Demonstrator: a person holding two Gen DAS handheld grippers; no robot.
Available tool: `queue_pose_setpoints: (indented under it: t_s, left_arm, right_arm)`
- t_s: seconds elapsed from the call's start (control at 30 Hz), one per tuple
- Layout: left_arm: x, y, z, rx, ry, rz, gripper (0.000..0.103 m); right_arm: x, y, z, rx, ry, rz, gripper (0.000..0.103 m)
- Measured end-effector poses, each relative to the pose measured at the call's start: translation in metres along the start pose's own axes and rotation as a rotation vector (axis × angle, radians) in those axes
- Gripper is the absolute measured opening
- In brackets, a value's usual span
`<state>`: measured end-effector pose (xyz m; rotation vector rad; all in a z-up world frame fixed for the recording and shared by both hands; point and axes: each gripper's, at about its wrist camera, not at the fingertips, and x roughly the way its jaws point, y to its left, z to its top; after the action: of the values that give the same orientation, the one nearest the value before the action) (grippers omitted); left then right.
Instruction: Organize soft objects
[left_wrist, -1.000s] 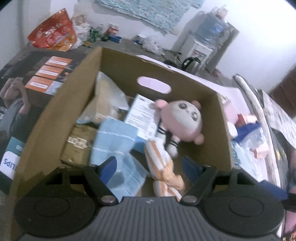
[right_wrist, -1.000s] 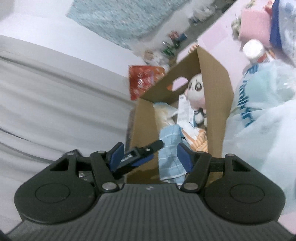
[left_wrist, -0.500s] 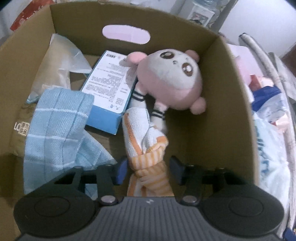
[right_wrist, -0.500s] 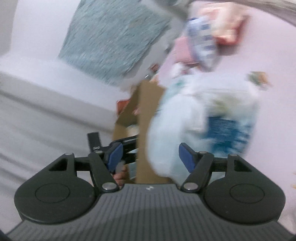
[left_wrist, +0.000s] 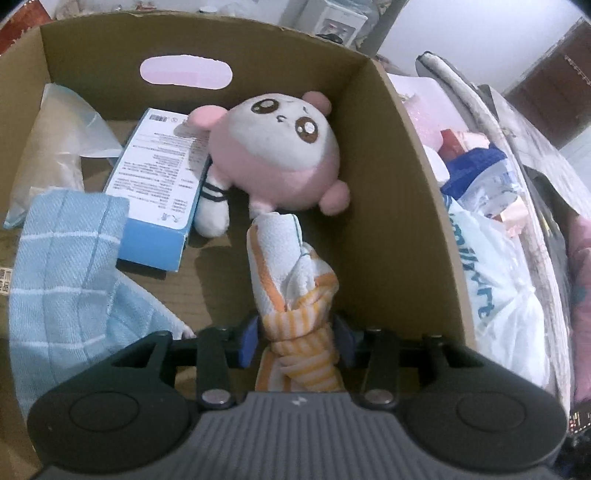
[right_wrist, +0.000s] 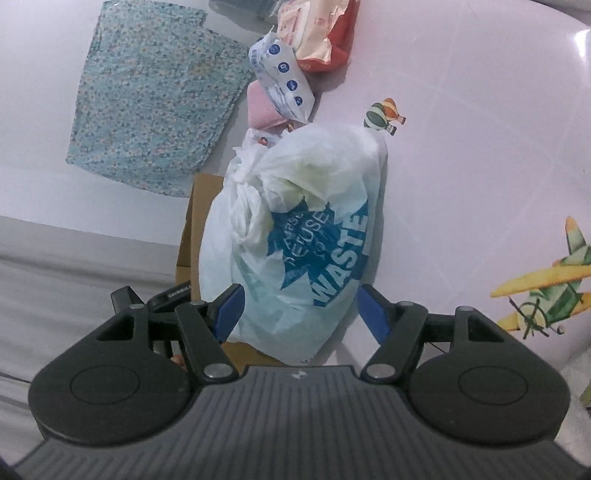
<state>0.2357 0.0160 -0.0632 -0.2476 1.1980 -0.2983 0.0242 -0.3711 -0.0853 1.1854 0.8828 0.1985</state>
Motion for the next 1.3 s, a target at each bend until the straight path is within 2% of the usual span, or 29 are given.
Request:
queue_pose_setpoints:
  t_s: [0.03,0.1,0.17,0.23,0.27,0.4,0.5,0.63,0.7,0.83,0.93,1.07,1.3]
  left_arm:
    - [0.001,0.003,0.002,-0.017,-0.002,-0.006,0.051]
    - [-0.004,0.009,0.005,-0.063,-0.017,-0.019,0.064]
    - [-0.008,0.015,0.007,-0.102,-0.049,-0.03,0.065]
    - [-0.014,0.017,0.008,-0.123,-0.072,-0.028,0.062]
    - [-0.015,0.018,0.008,-0.136,-0.082,-0.022,0.055]
    - [-0.01,0.025,0.013,-0.226,-0.055,-0.033,0.04]
    - [-0.002,0.029,0.012,-0.311,-0.046,-0.031,0.038]
    - [0.003,0.02,0.014,-0.3,-0.055,-0.032,0.037]
    - [0.005,0.018,0.015,-0.295,-0.05,-0.062,0.036]
    - [0.008,0.02,0.016,-0.288,-0.039,-0.076,0.035]
    - [0.005,0.026,0.018,-0.319,-0.035,-0.102,0.044]
    - [-0.017,0.03,0.013,-0.328,-0.088,-0.113,0.061]
    - [-0.07,0.017,0.003,-0.292,-0.204,-0.119,0.07]
  right_arm:
    - [0.0,0.0,0.0,0.0,0.002,0.0,0.068]
    - [0.0,0.001,0.001,0.003,0.004,-0.001,0.068]
    - [0.0,0.001,0.001,0.001,0.002,-0.006,0.069]
    - [0.0,0.002,0.002,-0.001,0.0,-0.007,0.069]
    - [0.0,0.002,0.002,-0.001,0.0,-0.007,0.069]
    - [0.0,0.0,0.002,0.007,0.002,-0.007,0.07]
    - [0.001,-0.003,0.001,0.017,0.005,-0.006,0.07]
    - [0.003,-0.007,0.0,0.033,0.008,-0.01,0.07]
    - [0.004,-0.01,0.0,0.041,0.009,-0.013,0.07]
    - [0.006,-0.014,0.0,0.053,0.011,-0.016,0.07]
    - [0.006,-0.016,-0.001,0.055,0.013,-0.017,0.07]
    - [0.004,-0.015,0.001,0.048,0.006,-0.008,0.07]
    - [-0.005,-0.011,0.0,0.012,-0.018,0.029,0.07]
